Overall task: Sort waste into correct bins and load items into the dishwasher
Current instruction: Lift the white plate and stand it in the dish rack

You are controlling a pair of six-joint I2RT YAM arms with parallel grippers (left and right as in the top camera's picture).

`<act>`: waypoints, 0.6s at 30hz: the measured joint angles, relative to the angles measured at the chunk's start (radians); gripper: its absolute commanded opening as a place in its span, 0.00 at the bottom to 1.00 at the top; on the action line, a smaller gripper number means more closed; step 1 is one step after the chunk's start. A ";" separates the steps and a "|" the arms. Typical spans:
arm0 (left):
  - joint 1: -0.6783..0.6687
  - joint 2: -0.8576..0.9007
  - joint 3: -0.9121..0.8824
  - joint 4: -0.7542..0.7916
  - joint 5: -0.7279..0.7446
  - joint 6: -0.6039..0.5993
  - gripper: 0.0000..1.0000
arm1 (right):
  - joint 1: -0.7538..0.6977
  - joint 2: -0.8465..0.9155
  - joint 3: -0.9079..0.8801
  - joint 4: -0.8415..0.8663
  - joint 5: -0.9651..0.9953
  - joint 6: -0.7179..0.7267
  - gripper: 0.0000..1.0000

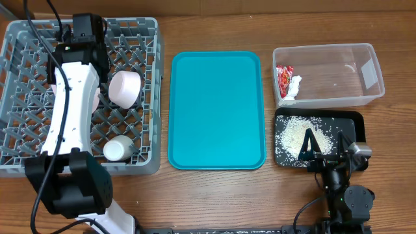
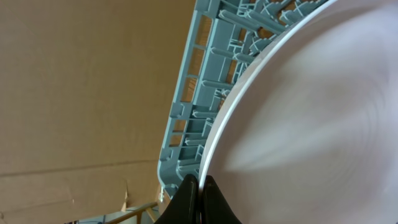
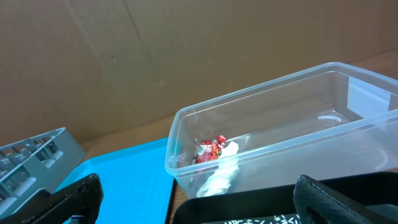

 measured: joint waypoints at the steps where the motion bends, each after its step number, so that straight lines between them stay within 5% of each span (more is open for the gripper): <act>1: 0.000 0.002 0.000 0.004 0.000 0.000 0.17 | 0.000 0.000 0.000 0.000 0.000 0.000 1.00; 3: 0.000 0.002 0.000 0.011 -0.001 0.003 0.31 | 0.000 0.000 0.000 0.000 0.000 0.000 1.00; 4: 0.000 0.002 0.000 0.013 -0.003 0.005 0.46 | 0.000 0.000 0.000 0.000 0.000 0.000 1.00; 10: -0.002 0.001 0.000 0.013 -0.005 0.006 0.73 | 0.000 0.000 0.000 0.000 0.000 0.000 1.00; 18: -0.008 -0.128 0.000 -0.005 0.055 -0.034 0.89 | 0.000 0.000 0.000 0.000 0.000 0.000 1.00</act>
